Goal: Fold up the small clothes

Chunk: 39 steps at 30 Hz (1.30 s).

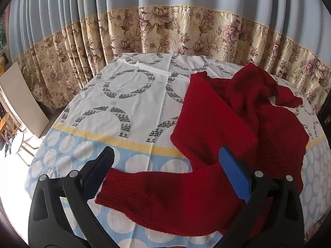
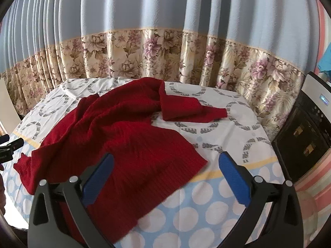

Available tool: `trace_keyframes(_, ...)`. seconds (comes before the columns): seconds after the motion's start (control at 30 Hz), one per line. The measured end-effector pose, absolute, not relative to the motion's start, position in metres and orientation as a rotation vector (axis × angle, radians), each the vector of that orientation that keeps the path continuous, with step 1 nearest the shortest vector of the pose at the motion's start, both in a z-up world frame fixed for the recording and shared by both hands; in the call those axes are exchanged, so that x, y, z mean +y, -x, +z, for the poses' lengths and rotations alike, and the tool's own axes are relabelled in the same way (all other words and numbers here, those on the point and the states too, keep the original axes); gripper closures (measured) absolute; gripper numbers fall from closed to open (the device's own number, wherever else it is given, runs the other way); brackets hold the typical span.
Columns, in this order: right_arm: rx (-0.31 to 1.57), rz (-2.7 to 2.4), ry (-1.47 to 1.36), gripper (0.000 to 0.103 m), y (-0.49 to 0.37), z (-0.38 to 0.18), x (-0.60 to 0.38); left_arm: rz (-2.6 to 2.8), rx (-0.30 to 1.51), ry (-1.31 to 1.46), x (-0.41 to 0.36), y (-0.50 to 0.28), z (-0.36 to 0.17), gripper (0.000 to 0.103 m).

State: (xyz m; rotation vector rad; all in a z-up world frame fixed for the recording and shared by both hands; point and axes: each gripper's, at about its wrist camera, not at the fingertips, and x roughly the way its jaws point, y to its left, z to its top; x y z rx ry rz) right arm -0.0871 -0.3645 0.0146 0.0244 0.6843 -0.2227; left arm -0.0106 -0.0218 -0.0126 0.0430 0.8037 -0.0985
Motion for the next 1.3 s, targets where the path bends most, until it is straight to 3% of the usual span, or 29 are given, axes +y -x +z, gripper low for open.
trace_keyframes(0.97,0.704,-0.186,-0.041,0.002,0.056,-0.001,-0.379,-0.235,0.846,-0.172,-0.107,0.005,-0.05,0.003)
trace_keyframes(1.0,0.704,-0.187,-0.043,0.002,0.056,-0.002,-0.38,-0.243,0.855,-0.186,-0.11,0.002,-0.055,0.013)
trace_keyframes(1.03,0.706,-0.189,-0.046,0.002,0.056,-0.003,-0.381,-0.25,0.861,-0.184,-0.11,0.0,-0.056,0.054)
trace_keyframes(1.07,0.707,-0.191,-0.047,0.002,0.056,-0.003,-0.382,-0.27,0.882,-0.148,-0.106,-0.003,-0.058,0.076)
trace_keyframes(1.1,0.708,-0.193,-0.047,0.002,0.055,-0.004,-0.384,-0.281,0.893,-0.117,-0.101,-0.006,-0.057,0.092)
trace_keyframes(1.3,0.689,-0.16,-0.033,0.002,0.028,-0.002,-0.403,-0.218,0.804,-0.014,-0.053,-0.026,-0.034,0.093)
